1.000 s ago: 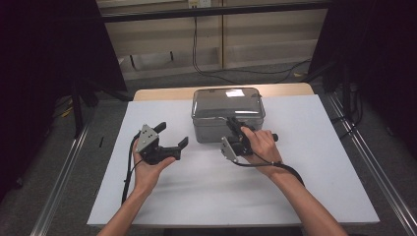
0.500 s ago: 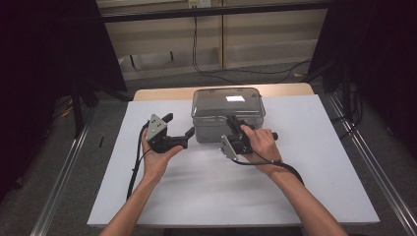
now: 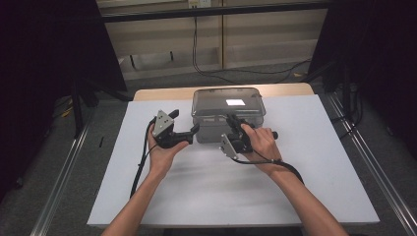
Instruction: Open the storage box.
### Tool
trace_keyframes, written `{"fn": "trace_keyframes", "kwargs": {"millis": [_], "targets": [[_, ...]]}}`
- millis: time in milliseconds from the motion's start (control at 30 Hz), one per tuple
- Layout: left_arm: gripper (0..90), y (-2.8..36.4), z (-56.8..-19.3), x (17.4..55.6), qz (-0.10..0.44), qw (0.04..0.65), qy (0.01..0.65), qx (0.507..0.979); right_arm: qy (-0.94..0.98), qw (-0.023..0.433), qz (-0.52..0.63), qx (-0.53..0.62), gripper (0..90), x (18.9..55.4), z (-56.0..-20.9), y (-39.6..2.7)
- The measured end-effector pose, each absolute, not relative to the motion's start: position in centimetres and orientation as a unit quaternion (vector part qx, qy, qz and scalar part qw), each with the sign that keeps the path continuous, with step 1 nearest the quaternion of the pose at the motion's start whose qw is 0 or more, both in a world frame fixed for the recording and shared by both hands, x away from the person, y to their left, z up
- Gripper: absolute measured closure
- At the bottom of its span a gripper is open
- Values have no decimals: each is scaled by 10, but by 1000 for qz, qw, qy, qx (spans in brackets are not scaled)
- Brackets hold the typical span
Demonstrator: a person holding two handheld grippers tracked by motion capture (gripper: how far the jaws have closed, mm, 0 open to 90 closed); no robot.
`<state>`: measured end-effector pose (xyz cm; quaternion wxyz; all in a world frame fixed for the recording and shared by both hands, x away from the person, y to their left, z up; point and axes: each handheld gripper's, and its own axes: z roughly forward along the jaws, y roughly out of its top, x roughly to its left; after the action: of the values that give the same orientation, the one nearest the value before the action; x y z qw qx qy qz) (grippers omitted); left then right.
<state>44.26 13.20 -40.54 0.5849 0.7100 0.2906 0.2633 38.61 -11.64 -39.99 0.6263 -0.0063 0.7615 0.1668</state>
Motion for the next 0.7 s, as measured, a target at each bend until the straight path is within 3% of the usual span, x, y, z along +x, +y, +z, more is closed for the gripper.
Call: {"fn": "trace_keyframes", "kwargs": {"millis": [700], "targets": [[196,119,-409,468,287,568,285,717,760,627,169,-6,783,388,-394,-117]]}}
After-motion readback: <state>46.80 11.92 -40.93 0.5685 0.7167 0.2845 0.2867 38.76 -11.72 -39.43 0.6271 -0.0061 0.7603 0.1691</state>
